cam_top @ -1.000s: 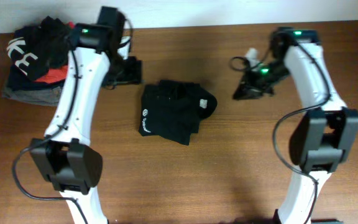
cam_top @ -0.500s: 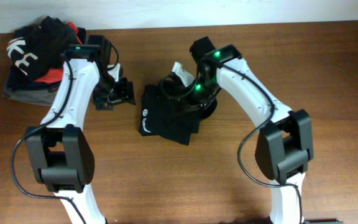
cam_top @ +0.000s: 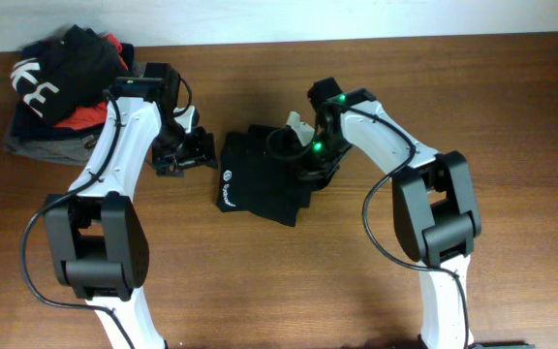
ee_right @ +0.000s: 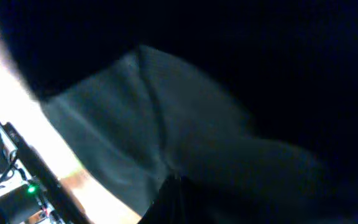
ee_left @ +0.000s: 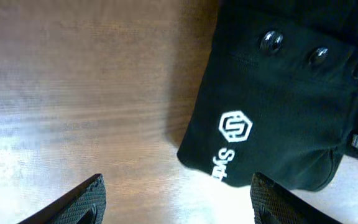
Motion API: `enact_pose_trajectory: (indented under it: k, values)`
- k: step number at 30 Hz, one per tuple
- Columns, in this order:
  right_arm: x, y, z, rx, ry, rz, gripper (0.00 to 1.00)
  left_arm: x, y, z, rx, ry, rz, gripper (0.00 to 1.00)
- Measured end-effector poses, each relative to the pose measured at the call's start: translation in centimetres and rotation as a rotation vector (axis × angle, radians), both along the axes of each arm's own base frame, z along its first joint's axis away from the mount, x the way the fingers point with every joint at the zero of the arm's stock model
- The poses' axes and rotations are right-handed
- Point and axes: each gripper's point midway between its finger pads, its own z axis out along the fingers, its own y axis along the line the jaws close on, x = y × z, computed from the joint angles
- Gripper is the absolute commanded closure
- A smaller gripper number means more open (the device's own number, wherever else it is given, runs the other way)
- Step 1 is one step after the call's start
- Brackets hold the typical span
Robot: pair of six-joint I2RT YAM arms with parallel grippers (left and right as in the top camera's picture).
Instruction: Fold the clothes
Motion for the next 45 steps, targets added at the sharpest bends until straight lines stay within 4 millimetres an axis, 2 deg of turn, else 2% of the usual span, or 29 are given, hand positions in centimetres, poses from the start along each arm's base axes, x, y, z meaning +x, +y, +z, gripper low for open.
enact_pose_trajectory:
  k: [6, 7, 9, 11, 12, 14, 18, 20, 22, 26, 32, 36, 40, 42, 43, 45]
  values:
    - [-0.8, -1.9, 0.8, -0.021, 0.071, -0.018, 0.91, 1.3, -0.7, 0.2, -0.033, -0.065, -0.044, 0.25]
    - [-0.7, -2.0, 1.3, -0.021, 0.074, -0.017, 0.87, 1.4, -1.0, 0.3, -0.048, -0.074, -0.056, 0.21]
    - [-0.5, -2.0, 3.1, -0.017, 0.062, -0.01, 0.73, 1.7, -1.8, 0.4, -0.081, -0.094, -0.086, 0.15]
    - [-0.3, -1.9, 5.4, -0.007, 0.046, -0.007, 0.39, 2.1, -2.5, 0.6, -0.104, -0.115, -0.105, 0.13]
    - [-0.2, -1.8, 6.9, -0.001, 0.025, -0.002, 0.23, 2.3, -2.9, 0.6, -0.116, -0.128, -0.113, 0.07]
    - [0.0, -1.8, 9.9, 0.014, -0.012, 0.001, 0.11, 2.5, -3.5, 0.6, -0.142, -0.146, -0.131, 0.04]
    - [-0.4, -2.3, 15.8, 0.041, -0.082, -0.002, 0.1, 2.3, -4.0, -0.5, -0.173, -0.147, -0.138, 0.02]
    - [-0.7, -2.7, 17.5, 0.048, -0.104, -0.002, 0.1, 2.1, -4.1, -1.5, -0.178, -0.146, -0.138, 0.01]
    - [-0.9, -3.2, 18.3, 0.05, -0.113, 0.004, 0.12, 2.0, -4.2, -2.4, -0.186, -0.148, -0.139, 0.01]
    - [-1.0, -3.4, 18.3, 0.049, -0.118, 0.014, 0.12, 1.2, -4.7, -3.8, -0.241, -0.141, -0.154, 0.01]
    - [-1.3, -3.5, 18.3, 0.049, -0.114, 0.025, 0.12, 1.1, -5.5, -4.4, -0.332, -0.142, -0.158, 0.01]
    - [-1.4, -3.5, 18.3, 0.049, -0.112, 0.032, 0.12, 0.8, -6.1, -6.0, -0.38, -0.103, -0.158, 0.01]
    - [-1.4, -3.5, 18.3, 0.049, -0.112, 0.034, 0.12, 0.8, -6.9, -6.0, -0.436, -0.102, -0.16, 0.01]
    - [-1.5, -3.6, 18.3, 0.048, -0.112, 0.035, 0.12, 0.9, -7.1, -6.1, -0.455, -0.102, -0.159, 0.11]
    - [-1.5, -3.6, 18.3, 0.048, -0.111, 0.035, 0.12, 1.1, -7.2, -6.3, -0.462, -0.108, -0.165, 0.26]
    - [-1.5, -3.6, 18.3, 0.048, -0.112, 0.035, 0.12, 1.3, -7.3, -6.5, -0.471, -0.113, -0.164, 0.37]
